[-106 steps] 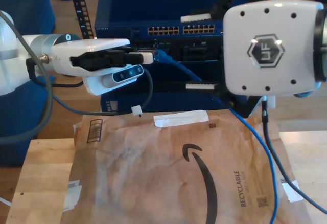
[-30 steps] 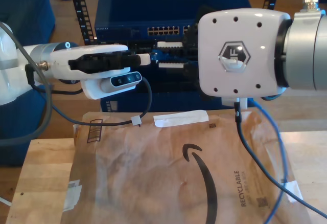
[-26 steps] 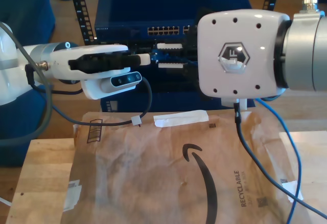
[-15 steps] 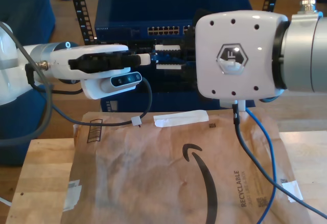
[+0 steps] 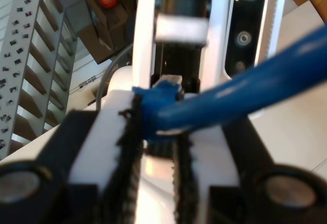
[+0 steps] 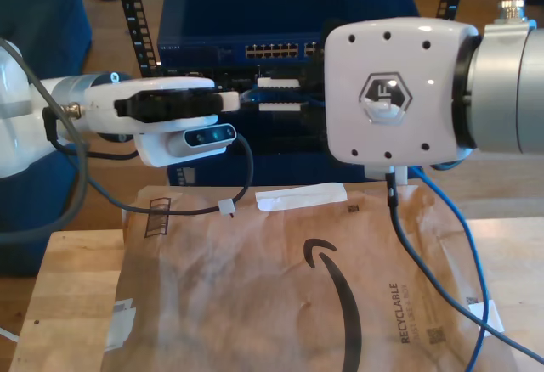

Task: Grab the cable and plug it in

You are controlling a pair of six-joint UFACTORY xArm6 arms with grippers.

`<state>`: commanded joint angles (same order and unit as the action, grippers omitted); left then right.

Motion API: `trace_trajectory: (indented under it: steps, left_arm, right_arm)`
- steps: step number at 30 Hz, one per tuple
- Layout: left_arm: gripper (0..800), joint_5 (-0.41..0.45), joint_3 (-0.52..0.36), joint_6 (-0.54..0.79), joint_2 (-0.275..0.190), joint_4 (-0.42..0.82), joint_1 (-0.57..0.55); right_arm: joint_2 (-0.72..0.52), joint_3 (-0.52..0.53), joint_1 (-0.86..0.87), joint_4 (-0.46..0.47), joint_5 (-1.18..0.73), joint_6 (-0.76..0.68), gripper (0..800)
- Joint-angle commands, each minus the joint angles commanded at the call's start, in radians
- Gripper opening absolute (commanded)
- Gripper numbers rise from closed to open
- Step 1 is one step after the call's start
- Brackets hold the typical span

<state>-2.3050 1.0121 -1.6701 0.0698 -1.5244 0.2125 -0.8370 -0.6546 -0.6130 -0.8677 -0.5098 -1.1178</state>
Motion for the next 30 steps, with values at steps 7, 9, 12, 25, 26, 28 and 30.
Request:
trace_trajectory:
  steps: [7, 9, 12, 25, 26, 28, 30]
  left_arm:
    - [793, 0.058, 0.014, 0.002, -0.002, 0.014, 0.048]
    - [793, 0.11, 0.021, 0.005, -0.003, 0.086, 0.086]
    - [794, 0.141, 0.071, 0.008, -0.005, 0.236, 0.143]
    - [795, 0.146, 0.176, 0.229, -0.095, 0.848, 0.394]
    - [795, 0.147, 0.169, 0.269, -0.104, 0.898, 0.396]
    - [795, 0.163, 0.146, 0.342, -0.12, 0.971, 0.402]
    - [795, 0.203, 0.103, 0.404, -0.149, 1.048, 0.433]
  right_arm:
    - [0.048, -0.006, 0.0, 0.0, 0.064, -0.021, 20]
    - [0.077, -0.008, 0.002, 0.003, 0.095, -0.021, 18]
    - [0.121, -0.008, 0.002, 0.009, 0.143, -0.021, 18]
    - [0.209, 0.054, 0.017, 0.158, 0.428, -0.023, 32]
    - [0.218, 0.06, 0.025, 0.17, 0.459, -0.023, 31]
    - [0.244, 0.075, 0.037, 0.178, 0.532, -0.023, 28]
    - [0.276, 0.084, 0.046, 0.18, 0.611, -0.021, 27]
